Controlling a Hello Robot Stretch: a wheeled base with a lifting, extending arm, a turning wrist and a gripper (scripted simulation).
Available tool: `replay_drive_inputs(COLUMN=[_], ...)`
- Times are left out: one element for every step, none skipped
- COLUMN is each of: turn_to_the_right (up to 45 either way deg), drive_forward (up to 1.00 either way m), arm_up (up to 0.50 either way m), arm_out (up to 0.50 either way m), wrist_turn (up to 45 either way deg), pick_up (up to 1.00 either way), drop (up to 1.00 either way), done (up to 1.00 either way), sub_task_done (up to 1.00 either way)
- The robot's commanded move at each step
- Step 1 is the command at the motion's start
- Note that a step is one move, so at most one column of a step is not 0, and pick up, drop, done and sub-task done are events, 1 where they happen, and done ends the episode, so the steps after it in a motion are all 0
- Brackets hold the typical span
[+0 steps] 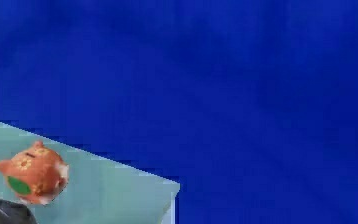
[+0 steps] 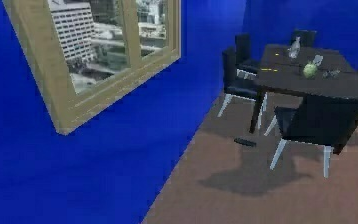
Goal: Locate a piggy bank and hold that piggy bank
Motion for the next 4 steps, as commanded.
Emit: replay_drive_inputs(turn_to_the_right=[-45.0,-45.0,-27.0,0.0], drive_forward=[0.00,0.00,0.00,0.00], arm_up=[0.00,0.00,0.00,0.50], arm_out=[0.00,0.00,0.00,0.00], wrist_turn=[0.0,0.0,0.0,0.0], pick_up=[0.00,0.00,0.00,0.00], drop=[0.00,0.00,0.00,0.00], done=[0.00,0.00,0.00,0.00], sub_task_done=[0.00,0.00,0.00,0.00])
